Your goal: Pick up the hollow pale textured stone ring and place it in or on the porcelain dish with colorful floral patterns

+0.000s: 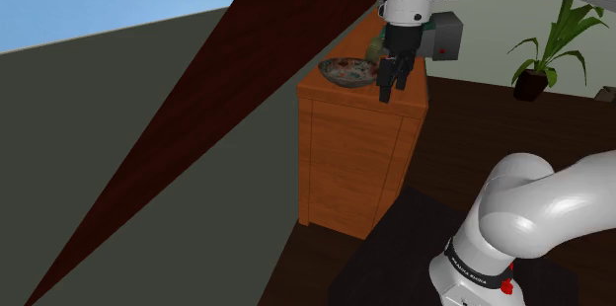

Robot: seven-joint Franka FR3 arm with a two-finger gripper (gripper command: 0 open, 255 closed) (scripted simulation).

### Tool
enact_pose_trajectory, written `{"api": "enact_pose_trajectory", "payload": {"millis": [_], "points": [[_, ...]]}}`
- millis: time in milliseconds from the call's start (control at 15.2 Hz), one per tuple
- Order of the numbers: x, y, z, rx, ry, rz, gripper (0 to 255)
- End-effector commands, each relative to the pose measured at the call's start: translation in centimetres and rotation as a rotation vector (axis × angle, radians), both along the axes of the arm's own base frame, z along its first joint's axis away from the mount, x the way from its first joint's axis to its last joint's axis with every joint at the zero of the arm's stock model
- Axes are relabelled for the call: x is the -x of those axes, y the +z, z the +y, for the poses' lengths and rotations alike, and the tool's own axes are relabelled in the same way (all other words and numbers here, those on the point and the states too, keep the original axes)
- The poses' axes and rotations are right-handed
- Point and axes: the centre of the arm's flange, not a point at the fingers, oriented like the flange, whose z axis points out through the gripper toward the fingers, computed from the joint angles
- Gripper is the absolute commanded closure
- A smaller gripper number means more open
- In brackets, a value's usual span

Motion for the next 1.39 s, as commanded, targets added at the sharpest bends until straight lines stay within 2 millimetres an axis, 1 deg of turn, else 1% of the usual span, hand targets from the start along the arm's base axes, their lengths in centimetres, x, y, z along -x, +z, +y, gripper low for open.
{"api": "enact_pose_trajectory", "payload": {"millis": [0,330,726,1056,1320], "points": [[0.0,0.0,0.0,0.0,0.0,0.0,0],[-5.1,1.5,-3.5,-0.034,-0.211,-0.035,0],[-10.1,3.3,-9.1,-0.074,-0.465,-0.077,0],[-12.9,4.7,-14.7,-0.108,-0.676,-0.111,0],[-14.3,5.8,-19.5,-0.135,-0.845,-0.139,0]]}}
